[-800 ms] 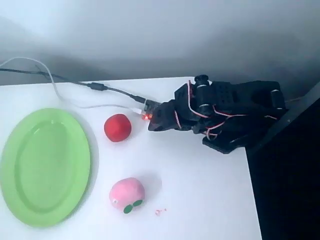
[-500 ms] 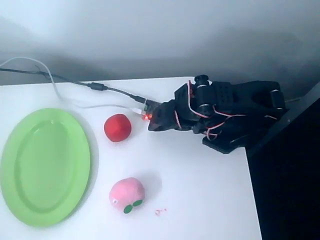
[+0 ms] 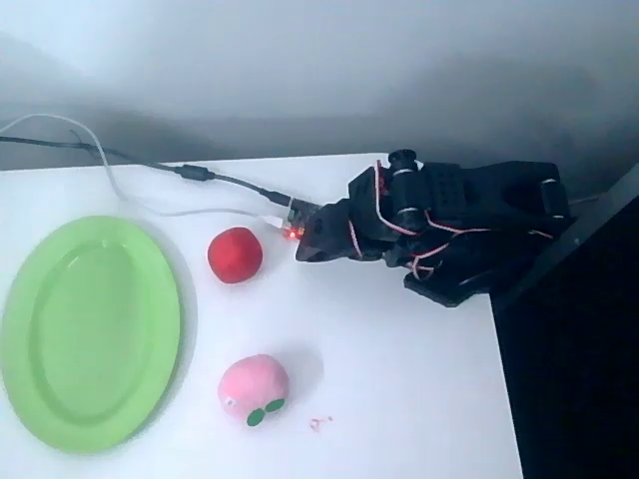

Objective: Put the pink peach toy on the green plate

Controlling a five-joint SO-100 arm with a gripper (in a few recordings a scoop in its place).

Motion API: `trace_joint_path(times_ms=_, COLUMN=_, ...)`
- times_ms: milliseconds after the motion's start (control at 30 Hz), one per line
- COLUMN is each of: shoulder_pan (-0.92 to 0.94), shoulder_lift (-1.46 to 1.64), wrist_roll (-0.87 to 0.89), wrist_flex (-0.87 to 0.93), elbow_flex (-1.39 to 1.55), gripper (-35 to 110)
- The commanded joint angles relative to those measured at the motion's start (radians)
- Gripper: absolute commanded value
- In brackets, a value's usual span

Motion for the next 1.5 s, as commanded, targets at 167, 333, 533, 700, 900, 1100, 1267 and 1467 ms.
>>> trace_joint_path(times_ms=167, shoulder_pan=0.006, shoulder_lift=0.023, wrist_roll=-0.005, wrist_flex=0.028, elbow_flex=0.055, gripper=0)
trace_joint_path(times_ms=333, shoulder_pan=0.006, shoulder_lift=0.023, wrist_roll=-0.005, wrist_flex=0.028, elbow_flex=0.055, gripper=0)
trace_joint_path(times_ms=533, shoulder_pan=0.014, shoulder_lift=0.023, wrist_roll=-0.002, wrist_flex=0.028, elbow_flex=0.055, gripper=0)
trace_joint_path(times_ms=700, shoulder_pan=0.029, shoulder_lift=0.023, wrist_roll=0.000, wrist_flex=0.028, elbow_flex=0.055, gripper=0)
trace_joint_path(times_ms=900, shoulder_pan=0.020, shoulder_lift=0.023, wrist_roll=0.000, wrist_flex=0.028, elbow_flex=0.055, gripper=0)
trace_joint_path(times_ms=1100, shoulder_pan=0.018, shoulder_lift=0.023, wrist_roll=0.008, wrist_flex=0.028, elbow_flex=0.055, gripper=0)
trace_joint_path(times_ms=1267, shoulder_pan=0.018, shoulder_lift=0.017, wrist_roll=-0.069, wrist_flex=-0.043, elbow_flex=0.046, gripper=0)
trace_joint_path(times_ms=1467, shoulder_pan=0.014, shoulder_lift=-0.003, wrist_roll=-0.005, wrist_flex=-0.176, elbow_flex=0.020, gripper=0)
